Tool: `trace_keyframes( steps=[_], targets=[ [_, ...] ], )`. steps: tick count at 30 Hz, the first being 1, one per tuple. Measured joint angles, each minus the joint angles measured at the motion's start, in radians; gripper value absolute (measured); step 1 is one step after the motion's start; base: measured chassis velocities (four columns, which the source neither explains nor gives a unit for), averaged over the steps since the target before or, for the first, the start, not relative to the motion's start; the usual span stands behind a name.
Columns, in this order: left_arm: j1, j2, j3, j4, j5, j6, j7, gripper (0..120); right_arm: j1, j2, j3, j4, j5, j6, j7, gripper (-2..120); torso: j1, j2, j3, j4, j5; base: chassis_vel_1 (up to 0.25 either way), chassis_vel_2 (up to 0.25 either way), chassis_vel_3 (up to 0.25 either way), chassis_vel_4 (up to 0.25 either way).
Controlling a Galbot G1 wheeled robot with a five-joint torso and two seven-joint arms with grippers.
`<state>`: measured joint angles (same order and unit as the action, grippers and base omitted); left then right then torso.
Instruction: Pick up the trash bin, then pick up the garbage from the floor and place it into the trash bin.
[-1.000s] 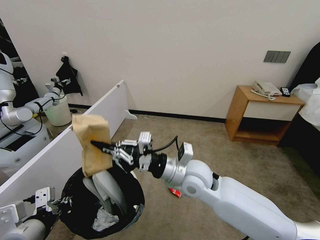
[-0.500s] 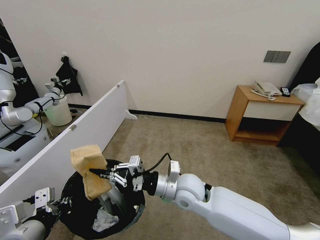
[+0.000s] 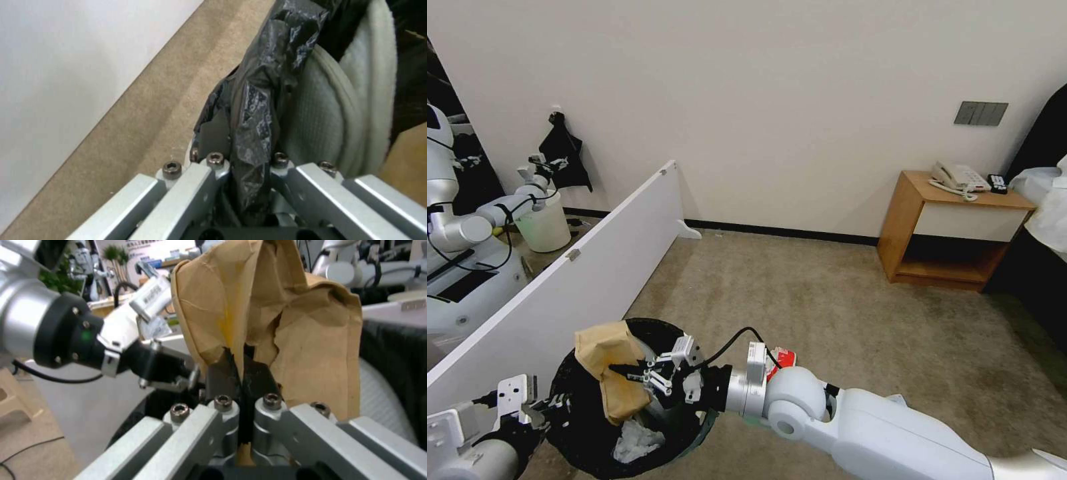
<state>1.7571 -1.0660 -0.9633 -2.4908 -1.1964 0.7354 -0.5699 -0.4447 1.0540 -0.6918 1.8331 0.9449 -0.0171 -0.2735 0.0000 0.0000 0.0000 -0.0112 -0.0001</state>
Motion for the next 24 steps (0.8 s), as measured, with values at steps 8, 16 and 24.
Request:
trace_keyframes(
  steps=[8,16,24],
  targets=[
    [-0.003,0.004,0.0,0.0,-0.002,0.0,-0.001,3,0.005,-0.008,-0.046,0.008,0.006,-0.064,0.036,16,0.0,0.0,0.0,-0.0001,0.0,0.0,0.0,0.0,0.0],
    [-0.003,0.004,-0.001,0.0,-0.006,0.0,-0.002,3,0.006,-0.009,-0.067,0.02,0.008,-0.098,0.085,42,0.0,0.0,0.0,0.0,0.0001,0.0,0.0,0.0,0.0],
    [-0.002,0.003,-0.002,0.0,-0.007,0.0,-0.002,3,0.004,-0.009,-0.072,0.029,0.006,-0.116,0.116,76,0.0,0.0,0.0,0.0,0.0001,0.0,0.0,0.0,0.0]
  ],
)
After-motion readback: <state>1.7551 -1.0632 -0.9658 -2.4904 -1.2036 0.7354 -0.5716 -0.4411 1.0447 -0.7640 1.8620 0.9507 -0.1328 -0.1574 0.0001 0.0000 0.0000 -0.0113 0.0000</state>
